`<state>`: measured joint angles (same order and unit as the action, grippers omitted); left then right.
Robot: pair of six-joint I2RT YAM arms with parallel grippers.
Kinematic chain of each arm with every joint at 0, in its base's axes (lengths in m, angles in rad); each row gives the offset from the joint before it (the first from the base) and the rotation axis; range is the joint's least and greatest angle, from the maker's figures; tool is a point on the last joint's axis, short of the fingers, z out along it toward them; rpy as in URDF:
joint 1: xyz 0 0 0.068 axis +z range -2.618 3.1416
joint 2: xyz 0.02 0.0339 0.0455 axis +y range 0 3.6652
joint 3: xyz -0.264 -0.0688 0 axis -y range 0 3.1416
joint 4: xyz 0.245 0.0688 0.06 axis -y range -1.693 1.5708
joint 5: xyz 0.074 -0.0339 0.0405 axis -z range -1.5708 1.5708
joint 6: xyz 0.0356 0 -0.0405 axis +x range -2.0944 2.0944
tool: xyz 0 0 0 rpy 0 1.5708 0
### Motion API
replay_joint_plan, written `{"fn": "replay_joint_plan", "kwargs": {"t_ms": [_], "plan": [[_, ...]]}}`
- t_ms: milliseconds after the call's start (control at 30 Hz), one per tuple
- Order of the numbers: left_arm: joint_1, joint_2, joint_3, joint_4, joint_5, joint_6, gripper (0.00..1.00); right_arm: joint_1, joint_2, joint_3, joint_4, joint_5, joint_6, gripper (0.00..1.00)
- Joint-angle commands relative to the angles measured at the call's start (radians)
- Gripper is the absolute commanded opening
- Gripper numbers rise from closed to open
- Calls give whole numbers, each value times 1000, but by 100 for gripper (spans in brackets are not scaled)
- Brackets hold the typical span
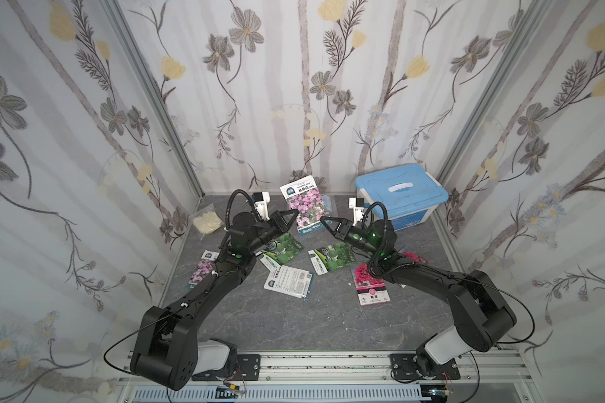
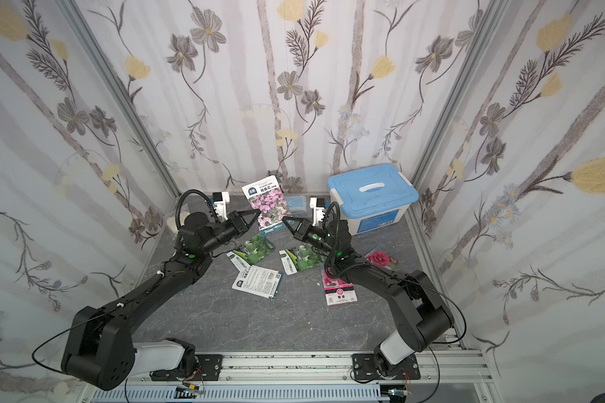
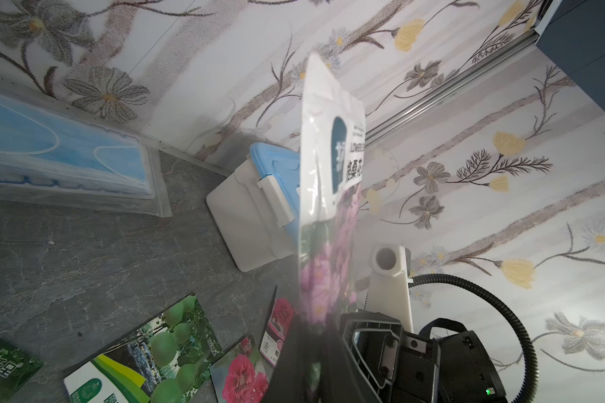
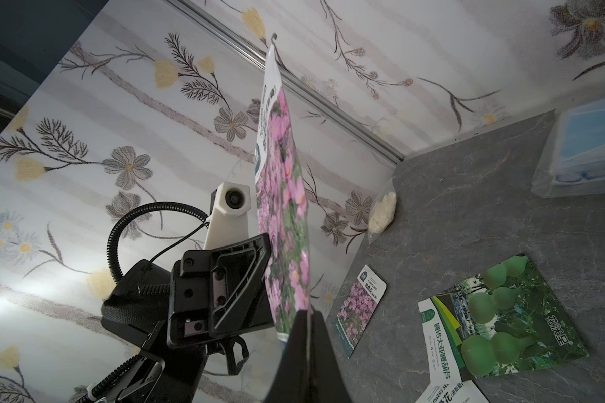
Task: Arrange the seed packets in a row
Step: Adjust the seed packet, then move the seed packet to the center of the board.
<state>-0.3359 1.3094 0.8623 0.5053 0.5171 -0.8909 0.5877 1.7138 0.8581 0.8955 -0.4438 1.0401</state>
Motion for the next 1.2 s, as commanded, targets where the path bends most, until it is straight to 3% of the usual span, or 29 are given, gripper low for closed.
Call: {"fn": "replay_joint_plan", "kwargs": {"t_ms": [0,33,133,167,333,567,833,1167], "plan": [[7,-21,68,-208,-88,112,0,4,-26,4,-67,47,-84,21],[12,-26,97,-288,-108,141,0,6,-35,5,-92,54,-113,42],[46,-39,175,-527,-151,220,0,14,-66,13,-206,101,-220,90],[67,-41,203,-606,-151,254,0,18,-75,23,-265,120,-274,99],[182,-33,347,-1035,-232,407,0,27,-53,38,-396,144,-419,99],[309,-36,439,-1412,-400,510,0,97,201,188,-455,20,-429,99],[327,-44,336,-1474,-482,541,0,235,538,523,-561,-55,-420,99],[327,-27,304,-1496,-471,604,0,269,791,798,-663,-38,-363,99]]}}
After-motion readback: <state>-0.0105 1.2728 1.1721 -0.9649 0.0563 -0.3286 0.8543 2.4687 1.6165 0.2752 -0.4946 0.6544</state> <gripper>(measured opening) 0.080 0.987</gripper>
